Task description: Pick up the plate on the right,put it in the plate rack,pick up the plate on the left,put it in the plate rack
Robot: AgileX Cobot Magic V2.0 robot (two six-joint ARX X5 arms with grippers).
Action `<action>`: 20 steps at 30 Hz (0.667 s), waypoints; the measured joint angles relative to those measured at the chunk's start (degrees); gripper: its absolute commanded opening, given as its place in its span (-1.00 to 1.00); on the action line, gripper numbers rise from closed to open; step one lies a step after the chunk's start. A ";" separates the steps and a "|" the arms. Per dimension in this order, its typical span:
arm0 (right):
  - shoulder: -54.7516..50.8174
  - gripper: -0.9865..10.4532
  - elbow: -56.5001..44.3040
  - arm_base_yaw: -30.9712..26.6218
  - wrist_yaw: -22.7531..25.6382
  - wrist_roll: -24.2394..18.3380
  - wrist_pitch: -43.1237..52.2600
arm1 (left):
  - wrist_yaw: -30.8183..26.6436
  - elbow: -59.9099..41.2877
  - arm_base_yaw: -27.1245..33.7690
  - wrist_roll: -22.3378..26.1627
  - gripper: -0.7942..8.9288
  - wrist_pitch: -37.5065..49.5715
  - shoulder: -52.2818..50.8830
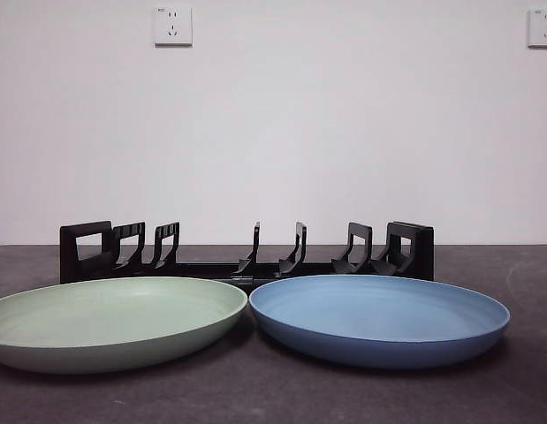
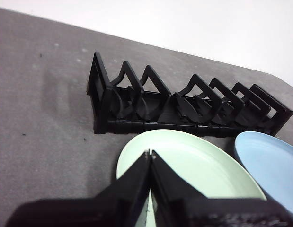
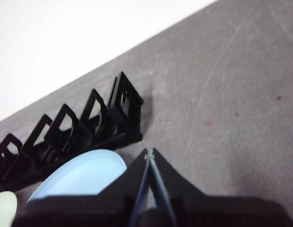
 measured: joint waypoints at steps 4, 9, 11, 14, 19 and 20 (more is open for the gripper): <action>4.50 -0.84 3.54 0.00 -0.22 0.37 0.07 | 0.11 3.54 0.00 -1.33 -0.85 -0.90 2.43; 13.53 -0.84 10.27 0.00 -0.44 0.26 0.20 | 0.13 11.34 0.00 -1.77 -0.85 -0.87 9.77; 17.18 -0.84 12.79 0.00 -1.49 -0.20 0.22 | 0.15 13.92 0.00 -1.75 -0.85 -0.94 13.49; 23.78 -0.84 17.38 0.00 -4.66 -1.90 0.20 | 0.33 18.88 0.00 -1.36 -0.85 -0.94 20.92; 34.10 -0.84 24.44 0.00 -11.04 -4.26 -0.68 | 1.11 26.16 0.00 0.28 -0.85 -1.14 31.63; 36.35 -0.84 25.97 0.00 -12.17 -4.68 -1.49 | 1.84 27.56 0.00 0.61 -0.85 -1.16 33.88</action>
